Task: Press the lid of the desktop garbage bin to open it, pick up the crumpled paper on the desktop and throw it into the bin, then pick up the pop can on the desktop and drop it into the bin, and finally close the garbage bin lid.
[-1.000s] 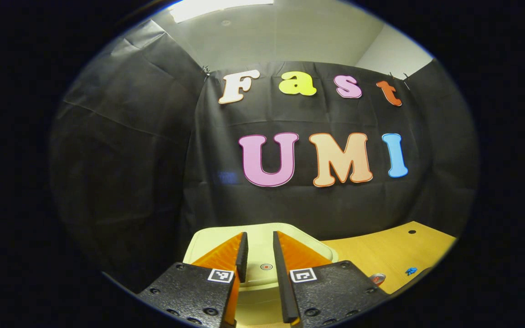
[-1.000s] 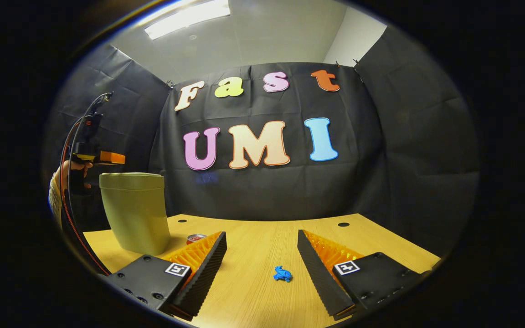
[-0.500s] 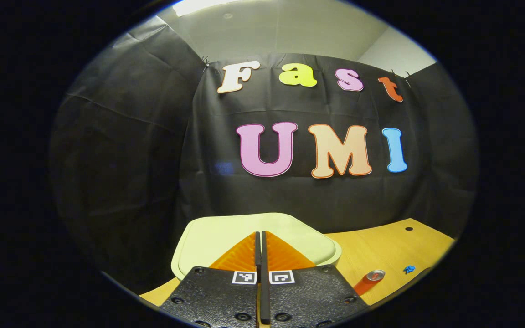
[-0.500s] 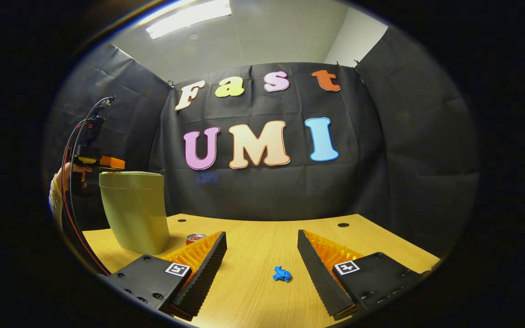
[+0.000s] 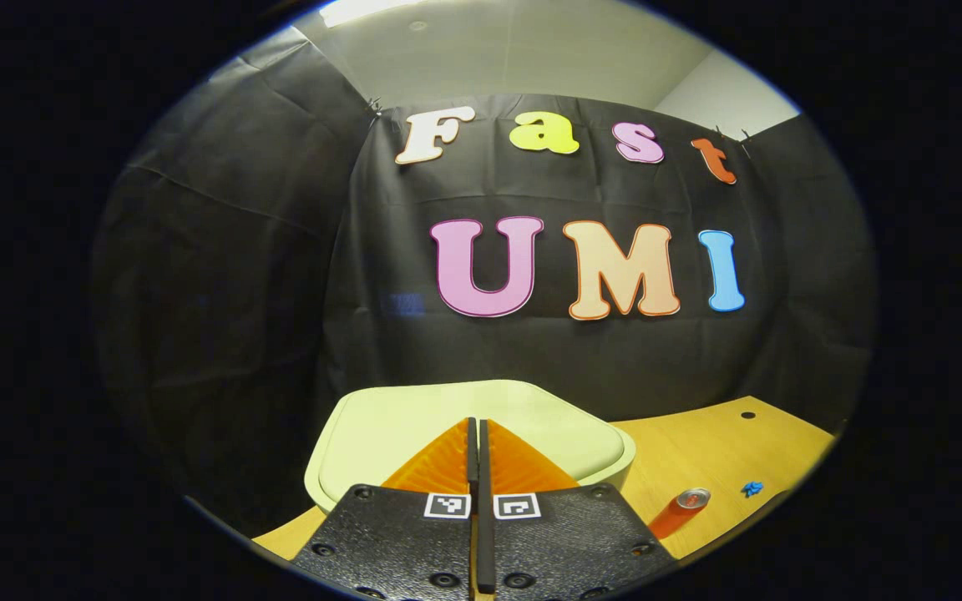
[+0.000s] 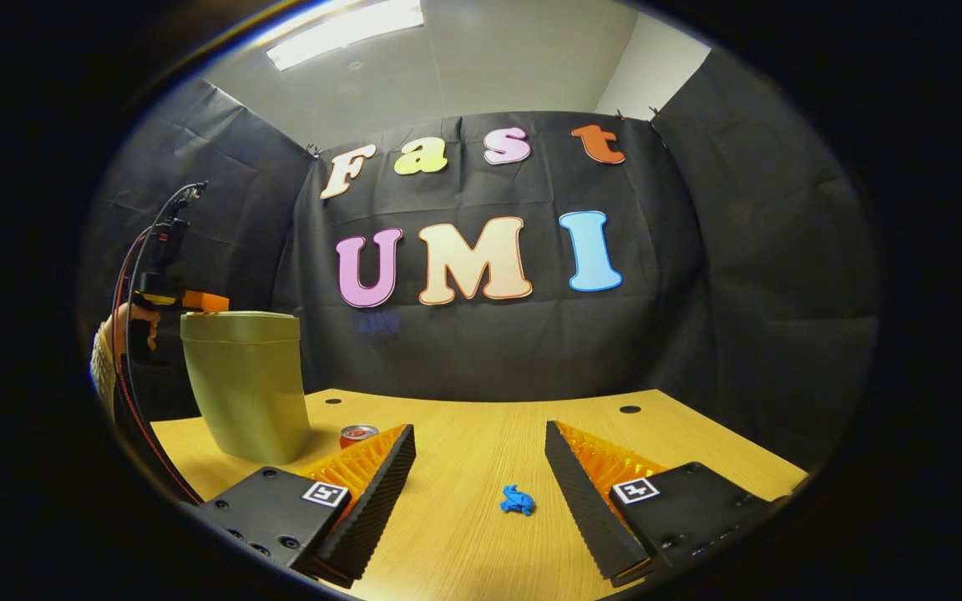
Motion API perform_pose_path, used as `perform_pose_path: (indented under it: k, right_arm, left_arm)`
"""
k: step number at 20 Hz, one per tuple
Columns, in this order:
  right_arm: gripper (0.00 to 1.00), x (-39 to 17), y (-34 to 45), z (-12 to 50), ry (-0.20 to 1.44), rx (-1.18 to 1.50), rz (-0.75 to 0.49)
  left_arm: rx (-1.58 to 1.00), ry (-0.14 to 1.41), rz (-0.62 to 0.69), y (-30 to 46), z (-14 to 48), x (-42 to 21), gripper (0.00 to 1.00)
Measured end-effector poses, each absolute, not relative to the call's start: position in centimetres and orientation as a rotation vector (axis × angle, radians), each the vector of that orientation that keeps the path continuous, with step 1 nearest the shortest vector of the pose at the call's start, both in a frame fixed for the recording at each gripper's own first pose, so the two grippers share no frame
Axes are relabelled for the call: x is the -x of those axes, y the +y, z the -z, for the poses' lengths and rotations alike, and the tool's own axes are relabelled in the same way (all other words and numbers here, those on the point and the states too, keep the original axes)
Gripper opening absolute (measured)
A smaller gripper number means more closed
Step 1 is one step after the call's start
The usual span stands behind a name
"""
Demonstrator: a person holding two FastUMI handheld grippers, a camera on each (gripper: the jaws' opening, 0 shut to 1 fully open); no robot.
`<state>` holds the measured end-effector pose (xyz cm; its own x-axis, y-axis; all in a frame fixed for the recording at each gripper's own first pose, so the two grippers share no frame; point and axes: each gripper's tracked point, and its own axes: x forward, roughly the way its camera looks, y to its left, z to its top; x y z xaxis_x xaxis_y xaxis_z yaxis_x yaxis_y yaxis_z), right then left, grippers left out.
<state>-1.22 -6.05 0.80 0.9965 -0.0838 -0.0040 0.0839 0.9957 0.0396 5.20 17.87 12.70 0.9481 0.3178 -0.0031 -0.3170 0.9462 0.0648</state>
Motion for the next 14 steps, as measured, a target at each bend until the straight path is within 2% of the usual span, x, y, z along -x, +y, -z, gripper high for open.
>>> perform_pose_path:
  k: [14]
  right_arm:
    - [0.98, 0.91, -6.28, -0.30, 0.018, -0.046, 0.077]
  left_arm:
    - [-0.137, 0.009, -0.356, 17.70, -13.18, -4.90, 0.00]
